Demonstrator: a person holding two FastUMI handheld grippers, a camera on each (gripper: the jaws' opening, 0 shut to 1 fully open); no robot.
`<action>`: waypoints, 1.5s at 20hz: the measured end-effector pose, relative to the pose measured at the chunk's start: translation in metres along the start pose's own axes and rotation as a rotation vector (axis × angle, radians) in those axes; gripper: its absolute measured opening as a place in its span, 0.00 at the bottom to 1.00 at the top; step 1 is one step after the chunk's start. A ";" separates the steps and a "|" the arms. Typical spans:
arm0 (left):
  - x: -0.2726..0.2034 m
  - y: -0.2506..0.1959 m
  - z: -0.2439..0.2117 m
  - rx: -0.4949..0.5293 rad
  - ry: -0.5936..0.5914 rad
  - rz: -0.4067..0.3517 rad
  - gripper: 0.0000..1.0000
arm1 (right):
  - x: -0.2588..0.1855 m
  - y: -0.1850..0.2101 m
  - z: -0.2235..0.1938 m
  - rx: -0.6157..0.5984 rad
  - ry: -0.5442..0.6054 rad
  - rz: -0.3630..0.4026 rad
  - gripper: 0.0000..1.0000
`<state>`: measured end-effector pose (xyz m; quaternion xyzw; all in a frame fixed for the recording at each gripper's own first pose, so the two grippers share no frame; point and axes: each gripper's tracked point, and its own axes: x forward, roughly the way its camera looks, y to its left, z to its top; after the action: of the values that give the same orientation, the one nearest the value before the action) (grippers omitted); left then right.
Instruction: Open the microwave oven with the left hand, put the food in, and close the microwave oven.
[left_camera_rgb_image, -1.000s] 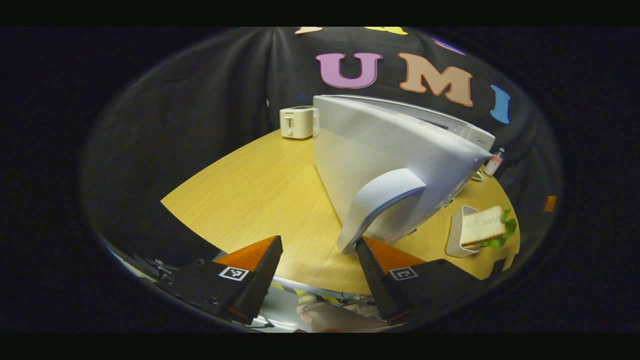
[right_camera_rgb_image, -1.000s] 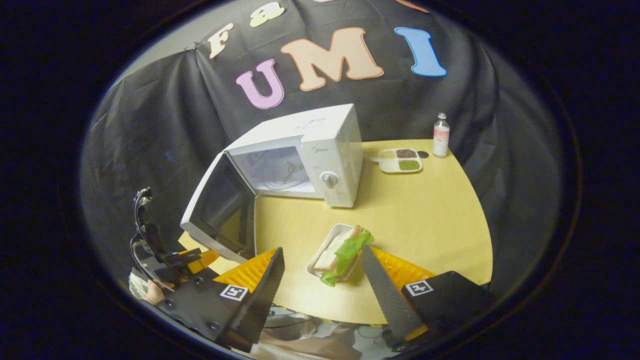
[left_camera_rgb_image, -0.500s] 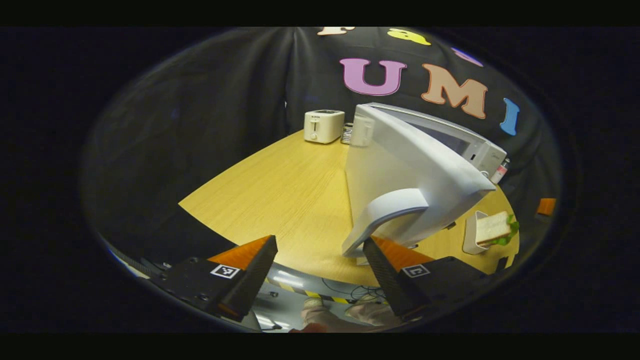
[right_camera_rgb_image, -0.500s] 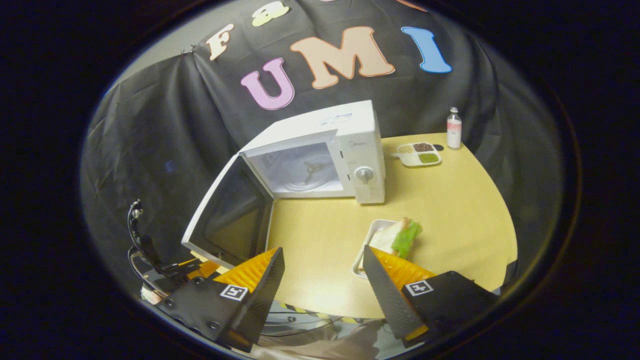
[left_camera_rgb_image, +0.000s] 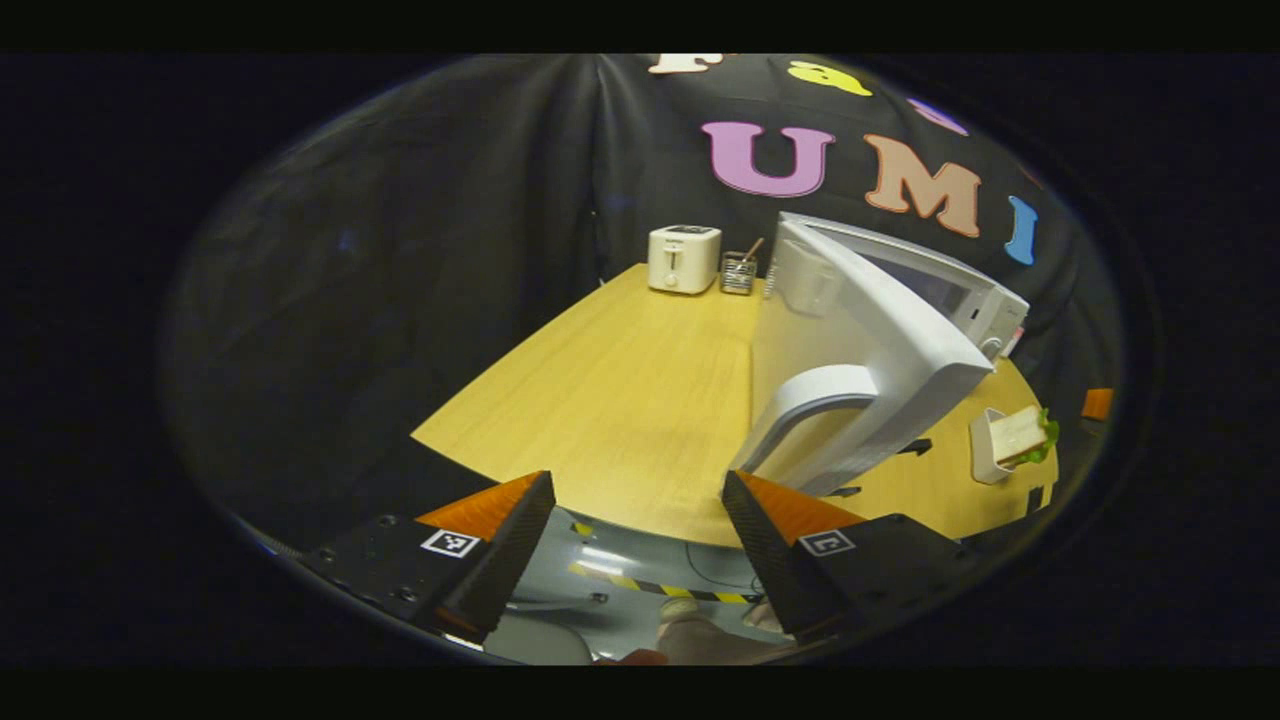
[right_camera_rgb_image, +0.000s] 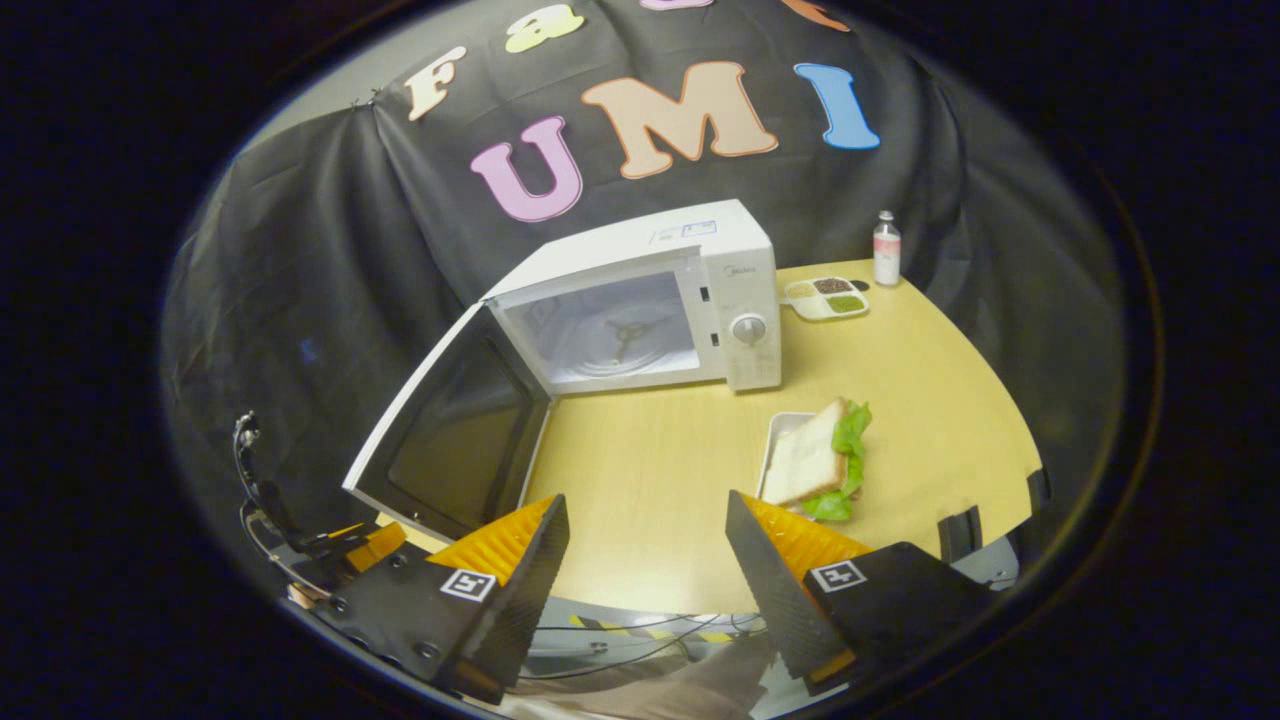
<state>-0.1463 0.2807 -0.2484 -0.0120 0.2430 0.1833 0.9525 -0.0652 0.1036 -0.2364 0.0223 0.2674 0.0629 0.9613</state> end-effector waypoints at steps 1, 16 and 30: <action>-0.001 0.010 -0.001 -0.013 -0.001 0.010 0.99 | -0.001 0.001 -0.002 0.002 -0.003 -0.013 0.88; -0.068 0.010 0.059 -0.044 -0.162 0.097 0.99 | 0.005 -0.096 -0.002 0.114 0.106 -0.209 0.98; -0.101 -0.061 0.058 -0.197 -0.171 0.290 0.98 | 0.108 -0.181 -0.005 0.232 0.437 -0.134 0.98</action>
<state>-0.1804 0.1961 -0.1546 -0.0546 0.1414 0.3421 0.9274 0.0434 -0.0612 -0.3096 0.1006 0.4749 -0.0286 0.8738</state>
